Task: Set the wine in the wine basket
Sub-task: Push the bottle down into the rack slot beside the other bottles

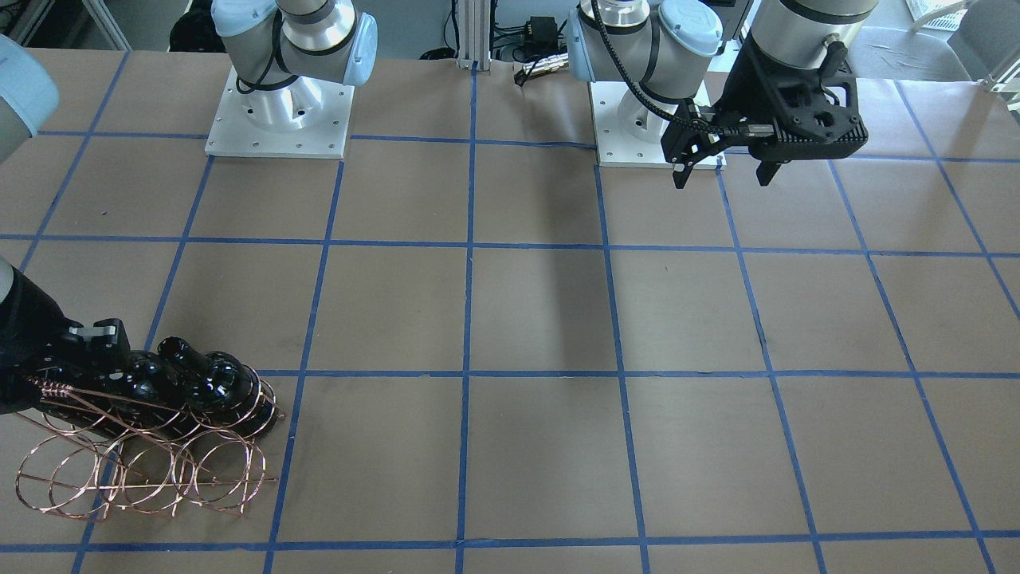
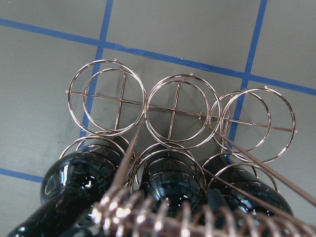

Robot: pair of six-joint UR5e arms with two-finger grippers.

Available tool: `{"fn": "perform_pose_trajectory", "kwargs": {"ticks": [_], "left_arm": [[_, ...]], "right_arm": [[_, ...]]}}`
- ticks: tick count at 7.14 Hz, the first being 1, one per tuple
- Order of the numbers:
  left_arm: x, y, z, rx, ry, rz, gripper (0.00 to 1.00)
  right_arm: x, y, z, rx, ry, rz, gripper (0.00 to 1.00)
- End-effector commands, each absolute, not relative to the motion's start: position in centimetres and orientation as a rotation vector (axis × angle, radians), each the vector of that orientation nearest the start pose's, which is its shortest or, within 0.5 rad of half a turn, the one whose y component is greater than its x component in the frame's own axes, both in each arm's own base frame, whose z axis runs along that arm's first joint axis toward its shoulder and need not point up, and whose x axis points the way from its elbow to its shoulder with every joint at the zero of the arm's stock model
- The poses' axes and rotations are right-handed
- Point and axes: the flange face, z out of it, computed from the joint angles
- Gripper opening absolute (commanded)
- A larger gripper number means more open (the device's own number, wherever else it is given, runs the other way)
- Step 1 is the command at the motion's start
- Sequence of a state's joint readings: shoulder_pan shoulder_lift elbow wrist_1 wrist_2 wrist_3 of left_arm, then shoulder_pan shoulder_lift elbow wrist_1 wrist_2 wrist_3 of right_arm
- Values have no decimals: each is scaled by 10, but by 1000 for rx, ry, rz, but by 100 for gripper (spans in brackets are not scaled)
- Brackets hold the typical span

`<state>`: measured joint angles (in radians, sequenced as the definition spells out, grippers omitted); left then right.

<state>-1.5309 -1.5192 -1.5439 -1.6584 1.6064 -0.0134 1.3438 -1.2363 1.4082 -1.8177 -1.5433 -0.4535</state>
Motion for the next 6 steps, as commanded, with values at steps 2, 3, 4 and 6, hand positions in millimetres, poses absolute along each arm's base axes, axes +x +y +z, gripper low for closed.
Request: {"fn": "perform_pose_trajectory", "kwargs": {"ticks": [2, 3, 4, 6], "left_arm": [[-111, -473, 517, -83, 3105, 13, 100], [-112, -472, 517, -78, 3107, 15, 100], [-112, -473, 517, -78, 3107, 10, 100], [-111, -473, 516, -81, 3107, 15, 100]], "right_arm": [[-4, -633, 433, -356, 3125, -167, 100], [8, -619, 450, -334, 3131, -145, 100], [22, -605, 468, -305, 3141, -146, 100], [36, -570, 500, -220, 3139, -94, 100]]}}
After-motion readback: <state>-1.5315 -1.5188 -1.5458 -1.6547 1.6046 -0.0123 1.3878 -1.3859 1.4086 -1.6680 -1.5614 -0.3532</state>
